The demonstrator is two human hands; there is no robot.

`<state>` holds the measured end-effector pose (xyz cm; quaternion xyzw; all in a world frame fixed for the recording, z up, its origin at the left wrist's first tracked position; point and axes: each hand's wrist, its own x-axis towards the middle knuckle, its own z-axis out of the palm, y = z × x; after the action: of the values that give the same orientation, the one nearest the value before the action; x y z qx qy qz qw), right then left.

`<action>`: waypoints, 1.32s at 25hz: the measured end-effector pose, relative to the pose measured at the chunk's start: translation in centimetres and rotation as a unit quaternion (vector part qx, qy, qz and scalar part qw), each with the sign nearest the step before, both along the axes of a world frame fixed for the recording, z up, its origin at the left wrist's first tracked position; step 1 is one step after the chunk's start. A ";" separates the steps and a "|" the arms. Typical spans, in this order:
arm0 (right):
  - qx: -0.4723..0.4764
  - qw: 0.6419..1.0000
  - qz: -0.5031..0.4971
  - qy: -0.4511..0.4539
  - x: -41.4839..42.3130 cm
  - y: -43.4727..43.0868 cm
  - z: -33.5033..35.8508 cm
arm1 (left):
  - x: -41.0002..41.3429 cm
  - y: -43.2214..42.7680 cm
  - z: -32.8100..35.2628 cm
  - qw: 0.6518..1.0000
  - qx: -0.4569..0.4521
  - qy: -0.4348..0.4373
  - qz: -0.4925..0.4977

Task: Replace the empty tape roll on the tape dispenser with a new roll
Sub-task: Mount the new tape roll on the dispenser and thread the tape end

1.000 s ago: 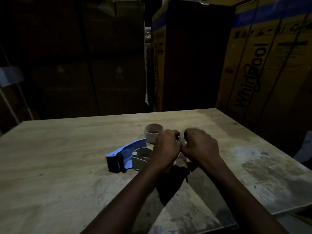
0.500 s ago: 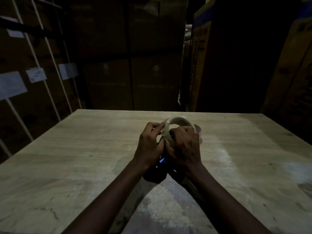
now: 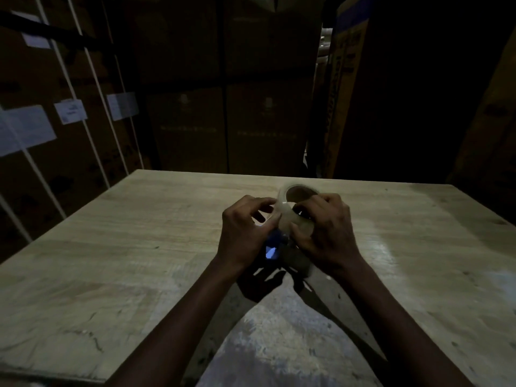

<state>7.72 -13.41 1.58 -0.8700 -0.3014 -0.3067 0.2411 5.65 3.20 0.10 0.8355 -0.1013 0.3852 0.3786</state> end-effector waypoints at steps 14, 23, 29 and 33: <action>0.004 0.996 0.088 0.012 0.1 -3.7 -0.6 | -2.2 1.2 -0.9 0.993 -0.111 0.035 0.037; 0.040 0.992 0.118 -0.025 -0.2 -4.3 -0.9 | -1.9 2.1 -1.0 0.992 -0.076 0.017 0.101; 0.078 0.988 0.136 0.003 -0.2 -4.4 -0.7 | -2.5 3.0 -2.0 0.989 -0.105 0.048 0.088; 0.076 0.986 0.150 0.014 -0.4 -4.0 -0.9 | -2.4 3.2 -2.6 0.983 -0.147 0.056 0.098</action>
<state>7.31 -17.42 0.65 -0.7981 -0.4009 -0.2769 0.3544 3.20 6.43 -2.52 0.7969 0.0605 0.3837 0.4627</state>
